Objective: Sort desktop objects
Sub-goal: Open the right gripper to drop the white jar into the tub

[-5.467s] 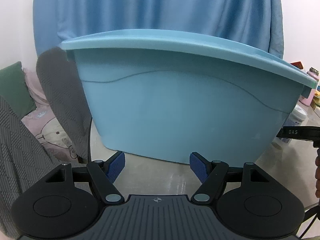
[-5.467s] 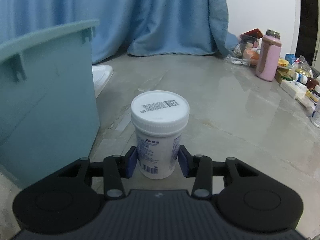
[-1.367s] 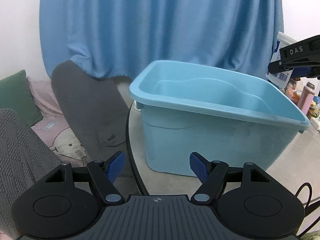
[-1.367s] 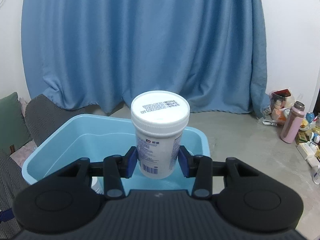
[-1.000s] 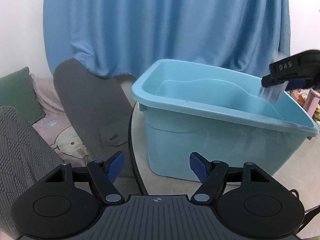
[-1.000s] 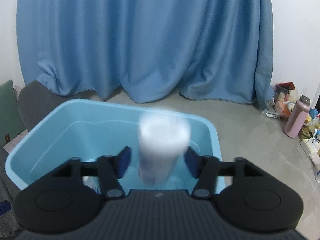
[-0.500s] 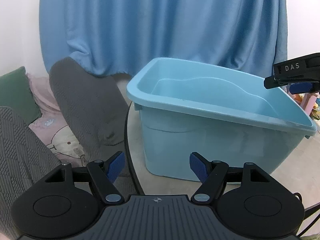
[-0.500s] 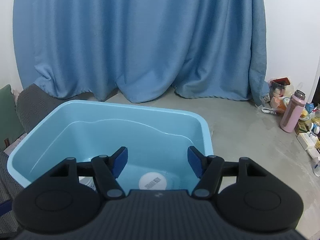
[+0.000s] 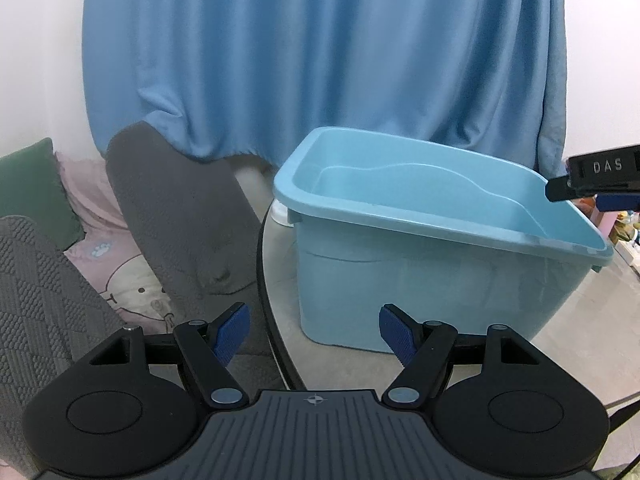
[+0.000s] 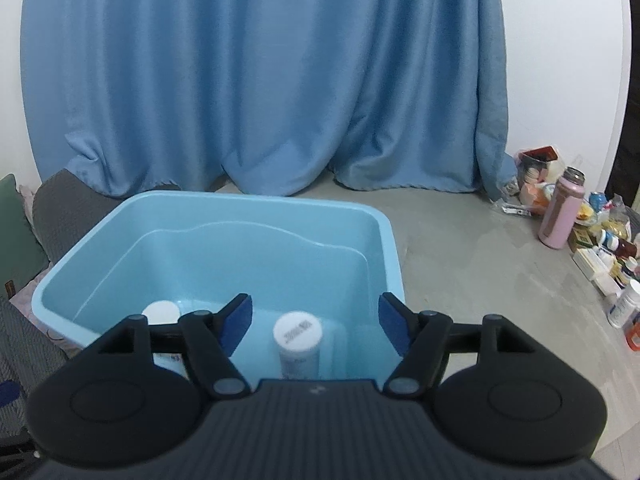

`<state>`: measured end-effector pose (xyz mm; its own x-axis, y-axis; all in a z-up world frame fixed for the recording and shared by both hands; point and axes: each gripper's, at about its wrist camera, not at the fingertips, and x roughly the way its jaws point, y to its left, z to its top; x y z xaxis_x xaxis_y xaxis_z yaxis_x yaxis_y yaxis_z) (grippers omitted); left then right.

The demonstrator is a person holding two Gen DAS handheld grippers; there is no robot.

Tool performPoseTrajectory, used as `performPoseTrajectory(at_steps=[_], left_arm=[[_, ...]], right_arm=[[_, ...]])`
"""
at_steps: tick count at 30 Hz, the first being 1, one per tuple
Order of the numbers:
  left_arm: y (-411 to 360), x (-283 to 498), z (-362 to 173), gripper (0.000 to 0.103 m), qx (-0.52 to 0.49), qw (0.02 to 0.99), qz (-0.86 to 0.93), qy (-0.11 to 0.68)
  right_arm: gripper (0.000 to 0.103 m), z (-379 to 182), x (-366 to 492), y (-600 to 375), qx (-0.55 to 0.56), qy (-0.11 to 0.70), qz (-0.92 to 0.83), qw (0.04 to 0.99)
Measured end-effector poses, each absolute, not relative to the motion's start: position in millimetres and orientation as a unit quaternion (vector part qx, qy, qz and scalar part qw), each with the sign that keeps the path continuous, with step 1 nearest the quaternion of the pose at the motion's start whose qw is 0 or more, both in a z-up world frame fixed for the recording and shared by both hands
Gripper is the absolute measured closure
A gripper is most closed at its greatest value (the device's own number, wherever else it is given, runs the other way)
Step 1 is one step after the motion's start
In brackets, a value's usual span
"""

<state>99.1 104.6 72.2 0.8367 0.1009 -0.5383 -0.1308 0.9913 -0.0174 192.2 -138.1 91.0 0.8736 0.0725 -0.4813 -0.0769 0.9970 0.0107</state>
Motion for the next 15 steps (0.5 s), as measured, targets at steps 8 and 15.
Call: performPoseTrajectory(at_steps=[8,15], left_arm=[[103.6,82.9,77.2,0.029,-0.027,0.956,0.053,0.288],[103.3,69.6,84.3,0.029,-0.028,0.956,0.051,0.286]], right_arm=[[0.028,90.7,166.0,-142.2,0.004,0.247,0.031,0.968],[0.028,94.3,147.5,-148.8,0.011,0.247,0.016,0.969]])
